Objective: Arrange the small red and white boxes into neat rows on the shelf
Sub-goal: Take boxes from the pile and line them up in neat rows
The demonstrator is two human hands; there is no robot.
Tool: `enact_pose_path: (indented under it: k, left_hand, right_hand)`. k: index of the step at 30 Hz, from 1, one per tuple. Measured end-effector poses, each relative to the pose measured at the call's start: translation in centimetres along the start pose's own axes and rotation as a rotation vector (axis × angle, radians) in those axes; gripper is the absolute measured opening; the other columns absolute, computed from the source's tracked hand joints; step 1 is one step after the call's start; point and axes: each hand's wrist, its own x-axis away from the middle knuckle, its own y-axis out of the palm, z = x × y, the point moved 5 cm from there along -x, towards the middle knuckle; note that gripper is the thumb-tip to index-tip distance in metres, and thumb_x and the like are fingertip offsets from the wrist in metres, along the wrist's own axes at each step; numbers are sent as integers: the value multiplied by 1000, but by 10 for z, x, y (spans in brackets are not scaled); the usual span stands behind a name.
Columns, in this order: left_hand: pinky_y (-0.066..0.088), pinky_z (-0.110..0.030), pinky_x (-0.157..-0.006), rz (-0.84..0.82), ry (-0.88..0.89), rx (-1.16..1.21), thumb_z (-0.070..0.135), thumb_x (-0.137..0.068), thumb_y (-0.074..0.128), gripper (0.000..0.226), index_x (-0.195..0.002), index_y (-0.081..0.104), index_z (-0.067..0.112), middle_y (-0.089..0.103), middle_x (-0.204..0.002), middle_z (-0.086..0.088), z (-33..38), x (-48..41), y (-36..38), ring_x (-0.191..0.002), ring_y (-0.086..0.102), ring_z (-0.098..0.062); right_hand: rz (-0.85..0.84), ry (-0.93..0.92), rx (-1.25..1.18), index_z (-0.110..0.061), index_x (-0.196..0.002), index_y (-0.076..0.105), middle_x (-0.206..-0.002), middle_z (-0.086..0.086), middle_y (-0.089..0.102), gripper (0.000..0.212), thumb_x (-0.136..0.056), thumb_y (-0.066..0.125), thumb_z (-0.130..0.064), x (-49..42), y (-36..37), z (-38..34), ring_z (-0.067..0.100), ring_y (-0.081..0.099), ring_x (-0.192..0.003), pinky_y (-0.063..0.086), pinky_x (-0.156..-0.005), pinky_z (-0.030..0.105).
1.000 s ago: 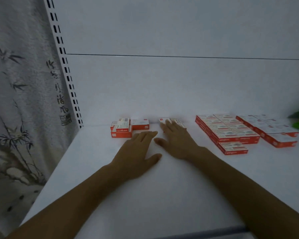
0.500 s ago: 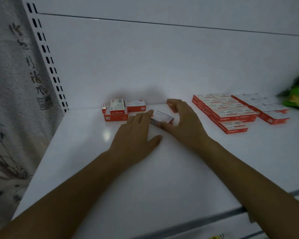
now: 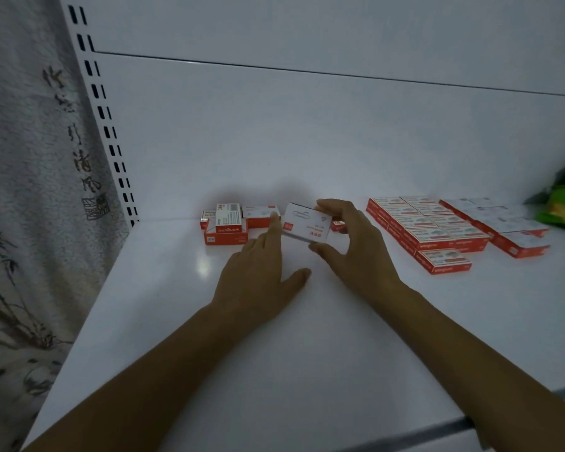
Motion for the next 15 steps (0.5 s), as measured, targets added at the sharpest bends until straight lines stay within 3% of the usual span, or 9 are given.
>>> enact_pose_path:
  k: [4, 8, 11, 15]
  left_hand:
    - [49, -35, -93, 122, -98, 392, 56, -81, 50, 81, -147, 16, 23, 49, -136, 4, -1, -3, -12, -115, 53, -11]
    - [51, -21, -79, 71, -143, 757, 60, -72, 48, 79, -140, 36, 22, 58, -126, 6, 7, -4, -13, -98, 63, -10]
    - [55, -24, -77, 10, -253, 1100, 42, -81, 57, 55, -129, 45, 20, 66, -108, 6, 11, -4, -10, -88, 69, -13]
    - [58, -30, -73, 70, -328, 1258, 19, -91, 56, 28, -116, 48, 29, 66, -99, 4, 2, -5, -10, -83, 70, -18]
  right_hand:
    - [84, 12, -74, -22, -124, 44, -121, 0, 56, 59, -73, 74, -28, 0, -6, -10, 13, 55, -101, 50, -75, 16]
    - [173, -16, -139, -29, -118, 40, -115, -13, 49, 56, -71, 69, -40, 1, -13, -22, 6, 54, -99, 49, -72, 10]
    - [162, -46, -141, -25, -119, 44, -116, -11, 52, 57, -72, 69, -43, 2, -12, -25, 8, 56, -100, 53, -71, 17]
    - [18, -74, -176, -29, -122, 38, -120, -6, 56, 65, -68, 72, -40, 3, -2, -29, 7, 57, -97, 51, -71, 14]
